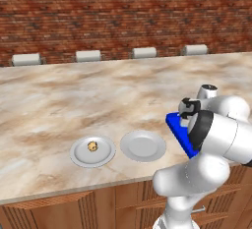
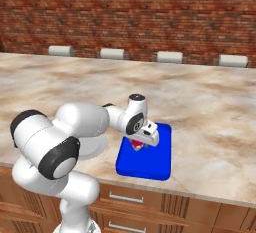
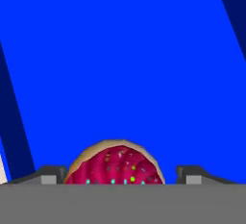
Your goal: Move the dessert items from the plates to the tray.
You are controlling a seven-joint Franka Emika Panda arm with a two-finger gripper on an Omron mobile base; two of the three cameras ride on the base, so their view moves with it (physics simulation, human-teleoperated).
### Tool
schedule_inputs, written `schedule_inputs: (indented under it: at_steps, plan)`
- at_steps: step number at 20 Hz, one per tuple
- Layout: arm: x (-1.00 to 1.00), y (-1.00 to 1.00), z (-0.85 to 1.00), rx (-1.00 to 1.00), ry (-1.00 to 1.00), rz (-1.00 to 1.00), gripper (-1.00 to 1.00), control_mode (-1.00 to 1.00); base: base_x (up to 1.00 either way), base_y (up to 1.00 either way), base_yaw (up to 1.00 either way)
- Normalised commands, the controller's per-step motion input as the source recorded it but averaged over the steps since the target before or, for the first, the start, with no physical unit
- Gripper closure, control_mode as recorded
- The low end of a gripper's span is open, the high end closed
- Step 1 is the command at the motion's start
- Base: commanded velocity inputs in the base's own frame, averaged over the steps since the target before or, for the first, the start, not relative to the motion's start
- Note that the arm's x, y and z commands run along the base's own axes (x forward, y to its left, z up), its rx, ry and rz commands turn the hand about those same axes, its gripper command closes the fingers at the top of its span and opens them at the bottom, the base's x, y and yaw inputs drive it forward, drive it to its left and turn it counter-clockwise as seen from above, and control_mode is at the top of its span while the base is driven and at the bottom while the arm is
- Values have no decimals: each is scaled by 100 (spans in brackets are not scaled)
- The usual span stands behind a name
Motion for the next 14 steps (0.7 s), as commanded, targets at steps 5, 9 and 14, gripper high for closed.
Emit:
schedule_inputs:
  at_steps: [5,9,14]
  plan:
    - [0,0,23,1,1,0,-100,-100,0,0,0]
    - [0,18,65,4,0,0,-100,-100,0,0,0]
    - [0,92,59,12,0,0,-100,-100,0,0,0]
